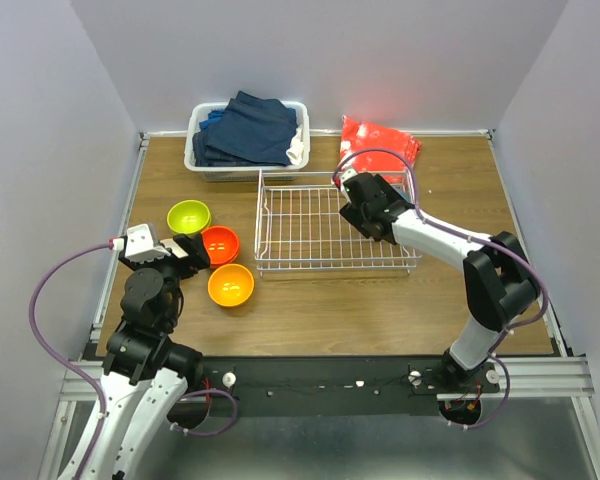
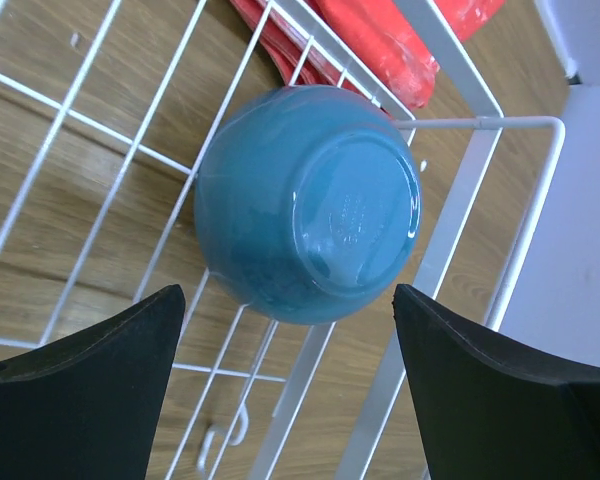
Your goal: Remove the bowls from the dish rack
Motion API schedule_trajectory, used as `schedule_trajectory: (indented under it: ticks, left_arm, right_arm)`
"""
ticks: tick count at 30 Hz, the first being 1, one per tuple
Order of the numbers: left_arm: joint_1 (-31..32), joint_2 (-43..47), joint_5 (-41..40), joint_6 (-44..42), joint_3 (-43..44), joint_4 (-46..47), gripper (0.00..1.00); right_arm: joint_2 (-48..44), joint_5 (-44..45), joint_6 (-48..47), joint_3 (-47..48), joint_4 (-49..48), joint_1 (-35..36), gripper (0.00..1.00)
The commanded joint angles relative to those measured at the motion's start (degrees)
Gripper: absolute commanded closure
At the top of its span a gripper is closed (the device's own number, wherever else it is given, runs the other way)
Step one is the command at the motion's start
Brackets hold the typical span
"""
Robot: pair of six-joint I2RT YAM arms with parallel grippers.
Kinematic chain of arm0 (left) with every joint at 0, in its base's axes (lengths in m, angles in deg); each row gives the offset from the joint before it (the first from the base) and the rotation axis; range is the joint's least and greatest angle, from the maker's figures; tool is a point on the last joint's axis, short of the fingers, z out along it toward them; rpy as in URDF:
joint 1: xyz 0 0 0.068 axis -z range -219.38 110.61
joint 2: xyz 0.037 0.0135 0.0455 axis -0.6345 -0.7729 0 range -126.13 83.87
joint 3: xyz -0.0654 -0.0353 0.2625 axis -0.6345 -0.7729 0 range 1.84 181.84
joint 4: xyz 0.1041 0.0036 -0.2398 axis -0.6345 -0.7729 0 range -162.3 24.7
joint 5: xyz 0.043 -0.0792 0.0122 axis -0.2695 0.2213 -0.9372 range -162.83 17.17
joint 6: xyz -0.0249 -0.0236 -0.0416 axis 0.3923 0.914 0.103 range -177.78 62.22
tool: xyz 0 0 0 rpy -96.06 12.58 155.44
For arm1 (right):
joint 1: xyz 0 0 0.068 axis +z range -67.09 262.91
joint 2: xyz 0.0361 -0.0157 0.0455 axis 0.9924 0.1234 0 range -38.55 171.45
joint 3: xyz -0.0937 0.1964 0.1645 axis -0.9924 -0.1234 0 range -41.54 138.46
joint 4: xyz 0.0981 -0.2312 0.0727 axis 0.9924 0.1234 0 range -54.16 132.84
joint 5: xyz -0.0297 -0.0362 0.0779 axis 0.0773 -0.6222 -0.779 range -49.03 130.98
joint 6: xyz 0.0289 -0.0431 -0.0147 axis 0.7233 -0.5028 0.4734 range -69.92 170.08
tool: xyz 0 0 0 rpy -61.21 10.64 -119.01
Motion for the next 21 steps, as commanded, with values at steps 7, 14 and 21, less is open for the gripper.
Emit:
schedule_trajectory:
  ticks: [7, 14, 21]
  left_arm:
    - [1.6, 2.1, -2.5, -1.6, -1.1, 1.1, 0.05]
    - [1.6, 2.1, -2.6, -1.7, -1.2, 1.2, 0.05]
    - [1.6, 2.3, -2.7, -1.7, -1.2, 1.0, 0.05]
  right_arm:
    - [6.3, 7.7, -11.3, -2.1, -5.6, 1.3, 0.07]
    - [8.7, 8.1, -13.9, -4.1, -9.7, 1.4, 0.06]
    - [11.5, 11.3, -15.7, -5.2, -14.1, 1.4, 0.07]
